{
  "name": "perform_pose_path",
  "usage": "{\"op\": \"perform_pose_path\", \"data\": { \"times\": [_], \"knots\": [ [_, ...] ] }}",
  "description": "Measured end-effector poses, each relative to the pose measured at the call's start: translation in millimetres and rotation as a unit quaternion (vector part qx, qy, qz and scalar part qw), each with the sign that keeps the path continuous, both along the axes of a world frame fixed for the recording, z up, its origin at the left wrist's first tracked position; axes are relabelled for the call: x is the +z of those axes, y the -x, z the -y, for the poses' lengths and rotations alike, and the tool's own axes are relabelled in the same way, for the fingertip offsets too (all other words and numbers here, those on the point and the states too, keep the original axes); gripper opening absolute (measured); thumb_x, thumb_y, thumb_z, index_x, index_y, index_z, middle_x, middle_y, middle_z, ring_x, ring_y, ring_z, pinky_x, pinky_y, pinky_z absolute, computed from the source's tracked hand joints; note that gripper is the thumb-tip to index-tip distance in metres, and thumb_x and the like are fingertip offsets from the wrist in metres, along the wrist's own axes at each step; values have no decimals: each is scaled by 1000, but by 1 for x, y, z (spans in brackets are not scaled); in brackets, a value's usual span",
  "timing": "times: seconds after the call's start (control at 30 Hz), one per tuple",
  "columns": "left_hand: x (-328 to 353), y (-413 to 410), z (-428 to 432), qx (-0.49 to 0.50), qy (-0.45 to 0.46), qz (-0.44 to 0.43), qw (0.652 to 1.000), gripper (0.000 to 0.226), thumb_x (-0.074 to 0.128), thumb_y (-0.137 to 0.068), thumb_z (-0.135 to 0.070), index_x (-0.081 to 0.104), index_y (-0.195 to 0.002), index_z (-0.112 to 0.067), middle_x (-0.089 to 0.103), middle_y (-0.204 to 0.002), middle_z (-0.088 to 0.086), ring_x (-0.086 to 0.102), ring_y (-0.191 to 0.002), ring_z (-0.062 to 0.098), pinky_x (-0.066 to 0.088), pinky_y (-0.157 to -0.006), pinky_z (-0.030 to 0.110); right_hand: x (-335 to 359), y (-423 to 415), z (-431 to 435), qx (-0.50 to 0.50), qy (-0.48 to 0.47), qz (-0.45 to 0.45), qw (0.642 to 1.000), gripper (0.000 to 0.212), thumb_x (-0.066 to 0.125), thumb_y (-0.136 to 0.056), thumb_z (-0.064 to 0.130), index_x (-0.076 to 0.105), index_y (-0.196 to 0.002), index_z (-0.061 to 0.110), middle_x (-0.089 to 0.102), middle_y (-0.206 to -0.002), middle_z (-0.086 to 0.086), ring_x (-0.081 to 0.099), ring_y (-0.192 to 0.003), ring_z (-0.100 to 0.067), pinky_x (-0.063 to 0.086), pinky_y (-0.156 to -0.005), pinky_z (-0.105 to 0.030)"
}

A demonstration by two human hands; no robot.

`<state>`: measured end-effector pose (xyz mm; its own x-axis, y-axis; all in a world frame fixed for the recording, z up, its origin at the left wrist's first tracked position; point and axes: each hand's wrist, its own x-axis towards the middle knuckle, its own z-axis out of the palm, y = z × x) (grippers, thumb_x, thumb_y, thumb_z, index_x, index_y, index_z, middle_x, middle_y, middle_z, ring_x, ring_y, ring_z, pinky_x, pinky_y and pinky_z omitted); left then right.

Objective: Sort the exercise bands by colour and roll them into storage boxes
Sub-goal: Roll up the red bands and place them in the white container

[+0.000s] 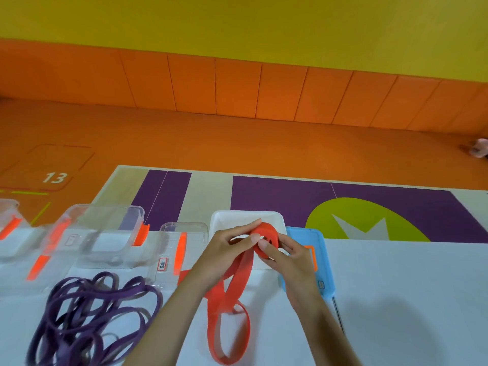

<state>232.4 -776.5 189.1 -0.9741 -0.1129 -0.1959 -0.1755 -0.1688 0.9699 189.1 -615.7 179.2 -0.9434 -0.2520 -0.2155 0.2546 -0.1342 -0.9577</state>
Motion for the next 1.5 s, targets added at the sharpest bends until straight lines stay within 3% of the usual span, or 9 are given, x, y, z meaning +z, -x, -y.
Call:
{"op": "perform_pose_path", "data": {
  "times": [0.1,0.23,0.4,0.6,0.7,0.83,0.97,1.33,1.5],
  "knots": [
    [2,7,-14,81,-63,-37,994,26,74,-96,-13,79,-120,-21,80,-114,6,74,-110,19,56,-92,27,2,-3,7,-29,-1,-24,999,20,86,-84,21,81,-103,19,80,-100,-7,77,-97,-25,61,-90,-35],
    [0,11,-21,135,-12,-90,987,18,75,-95,-11,80,-111,-17,80,-111,3,74,-109,22,55,-95,31,7,7,-3,8,-97,-110,989,11,81,-89,34,79,-99,30,77,-101,5,72,-97,-9,54,-81,-16],
    [17,14,-15,109,15,-105,988,19,77,-92,-6,79,-110,-11,81,-103,3,76,-98,15,56,-85,22,26,25,-21,46,-59,-125,989,17,78,-92,19,76,-109,18,77,-90,-4,76,-87,-20,59,-70,-28],
    [31,25,-9,69,-91,-70,991,42,90,-79,-39,80,-116,-21,77,-117,11,72,-111,29,56,-94,41,40,26,-14,-1,-8,-159,987,33,80,-80,29,75,-111,17,77,-97,-10,77,-92,-24,62,-78,-31],
    [32,27,-7,61,-118,-73,989,45,93,-76,-38,81,-116,-23,77,-120,10,71,-113,30,55,-96,42,38,22,-7,-31,22,-157,987,38,80,-79,30,74,-114,16,78,-101,-11,77,-97,-28,62,-83,-35],
    [37,25,-2,83,9,-110,990,33,86,-84,-35,81,-114,-26,79,-116,1,72,-115,24,57,-103,42,37,20,-2,-49,19,-177,983,36,87,-82,28,74,-113,16,78,-100,-10,76,-96,-29,61,-79,-31],
    [42,26,5,74,115,-155,978,22,80,-92,-20,76,-113,-23,79,-108,-7,74,-108,17,57,-93,26,36,17,2,-69,-20,-204,976,33,81,-79,32,71,-109,23,78,-96,6,75,-93,-18,62,-76,-29],
    [22,8,-8,208,80,-183,958,24,82,-84,-35,60,-84,-24,72,-88,-2,73,-94,19,57,-80,26,23,6,17,-77,-6,-209,975,27,85,-83,25,71,-105,27,76,-101,-1,75,-97,-21,63,-68,-30],
    [22,-3,-5,230,60,-150,960,27,87,-85,-14,63,-99,-13,78,-95,-4,76,-93,16,60,-81,26,21,4,20,-52,-48,-217,974,28,84,-83,35,72,-108,37,76,-106,6,74,-103,-18,64,-73,-32]
  ]
}}
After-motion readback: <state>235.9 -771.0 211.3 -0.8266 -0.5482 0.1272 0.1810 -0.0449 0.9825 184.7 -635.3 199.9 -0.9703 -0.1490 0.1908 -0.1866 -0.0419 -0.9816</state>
